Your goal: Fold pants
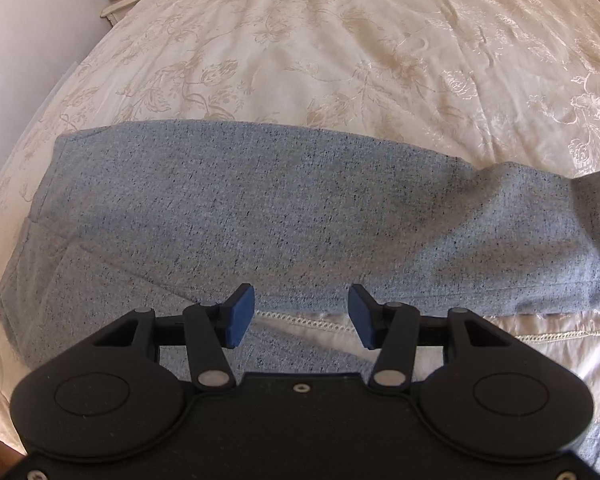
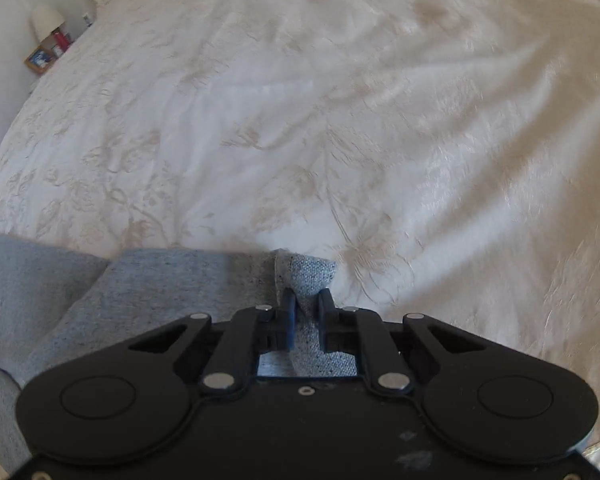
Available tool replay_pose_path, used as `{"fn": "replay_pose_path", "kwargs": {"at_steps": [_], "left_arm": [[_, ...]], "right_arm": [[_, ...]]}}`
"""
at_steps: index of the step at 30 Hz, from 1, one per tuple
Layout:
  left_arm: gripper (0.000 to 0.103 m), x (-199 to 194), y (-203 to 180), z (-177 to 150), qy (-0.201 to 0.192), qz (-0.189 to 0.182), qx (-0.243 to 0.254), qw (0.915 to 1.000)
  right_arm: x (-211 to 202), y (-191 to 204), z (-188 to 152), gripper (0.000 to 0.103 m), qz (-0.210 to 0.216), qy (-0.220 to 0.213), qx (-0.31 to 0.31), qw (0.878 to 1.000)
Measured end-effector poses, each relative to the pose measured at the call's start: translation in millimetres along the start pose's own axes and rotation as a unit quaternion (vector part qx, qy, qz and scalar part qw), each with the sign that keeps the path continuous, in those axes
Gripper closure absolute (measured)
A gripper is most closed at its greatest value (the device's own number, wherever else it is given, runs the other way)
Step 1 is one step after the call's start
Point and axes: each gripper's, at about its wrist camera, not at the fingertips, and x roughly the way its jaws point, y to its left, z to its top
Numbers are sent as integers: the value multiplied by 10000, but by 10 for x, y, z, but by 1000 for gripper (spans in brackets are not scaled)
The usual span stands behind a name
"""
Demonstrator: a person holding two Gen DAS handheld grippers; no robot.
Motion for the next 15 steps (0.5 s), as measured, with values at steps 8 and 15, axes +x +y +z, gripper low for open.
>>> {"fn": "replay_pose_path", "kwargs": {"at_steps": [8, 15], "left_arm": [[45, 428, -345, 174, -208, -148, 344, 9991], [42, 1062, -599, 225, 267, -16, 823, 9962]], "right_arm": [[95, -369, 181, 94, -410, -7, 351, 9985], [761, -408, -12, 90, -666, 598, 301, 9955]]}}
